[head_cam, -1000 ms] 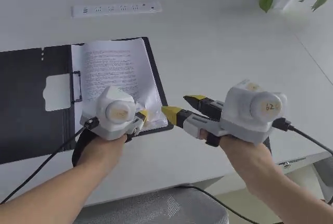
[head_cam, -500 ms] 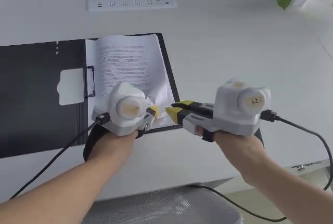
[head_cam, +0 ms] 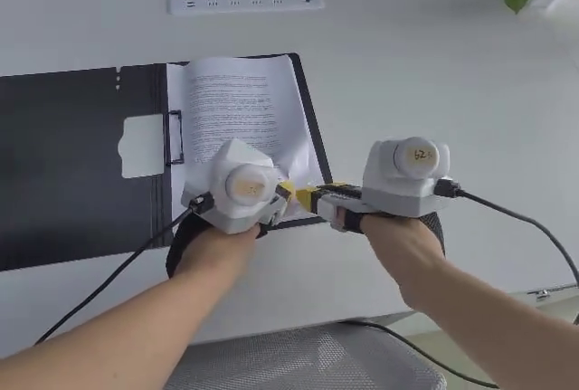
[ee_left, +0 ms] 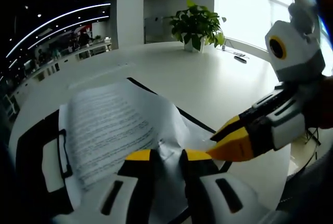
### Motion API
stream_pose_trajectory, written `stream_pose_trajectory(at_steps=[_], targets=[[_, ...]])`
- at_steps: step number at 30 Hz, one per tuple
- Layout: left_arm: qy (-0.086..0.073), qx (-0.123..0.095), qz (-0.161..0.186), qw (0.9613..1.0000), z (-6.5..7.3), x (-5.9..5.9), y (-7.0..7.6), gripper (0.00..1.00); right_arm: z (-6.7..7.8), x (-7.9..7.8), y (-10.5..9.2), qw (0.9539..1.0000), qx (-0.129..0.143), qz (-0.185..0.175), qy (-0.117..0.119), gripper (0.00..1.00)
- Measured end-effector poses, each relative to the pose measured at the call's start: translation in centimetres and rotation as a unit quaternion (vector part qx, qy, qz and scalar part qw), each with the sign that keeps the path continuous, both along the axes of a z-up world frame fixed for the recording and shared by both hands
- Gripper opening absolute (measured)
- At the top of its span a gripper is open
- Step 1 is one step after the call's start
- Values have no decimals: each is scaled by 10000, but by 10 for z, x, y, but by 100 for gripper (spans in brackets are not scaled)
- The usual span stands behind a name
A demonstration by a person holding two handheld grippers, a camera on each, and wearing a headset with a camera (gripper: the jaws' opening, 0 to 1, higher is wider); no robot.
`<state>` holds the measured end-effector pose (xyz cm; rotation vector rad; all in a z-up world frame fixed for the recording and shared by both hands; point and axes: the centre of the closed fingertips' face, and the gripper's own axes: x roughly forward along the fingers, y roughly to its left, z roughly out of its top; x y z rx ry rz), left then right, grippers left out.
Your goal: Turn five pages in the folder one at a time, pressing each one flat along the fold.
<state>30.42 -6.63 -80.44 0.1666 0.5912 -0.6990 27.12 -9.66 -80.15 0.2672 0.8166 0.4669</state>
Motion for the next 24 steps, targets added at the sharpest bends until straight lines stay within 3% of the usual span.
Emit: stream_pose_trajectory(at_steps=[2, 9, 13, 24], targets=[[7, -6, 0, 10000, 0, 0, 0, 21, 2, 0, 1, 10000, 21, 18, -62, 11], [12, -20, -3, 10000, 0, 0, 0, 21, -5, 0, -3, 9996, 180, -188, 135, 4], [16, -30, -4, 10000, 0, 0, 0, 21, -6, 4, -3, 9985, 365, -339, 232, 3], [36, -39, 7, 10000, -1, 0, 0, 21, -6, 1, 1, 9973, 465, -422, 377, 0]])
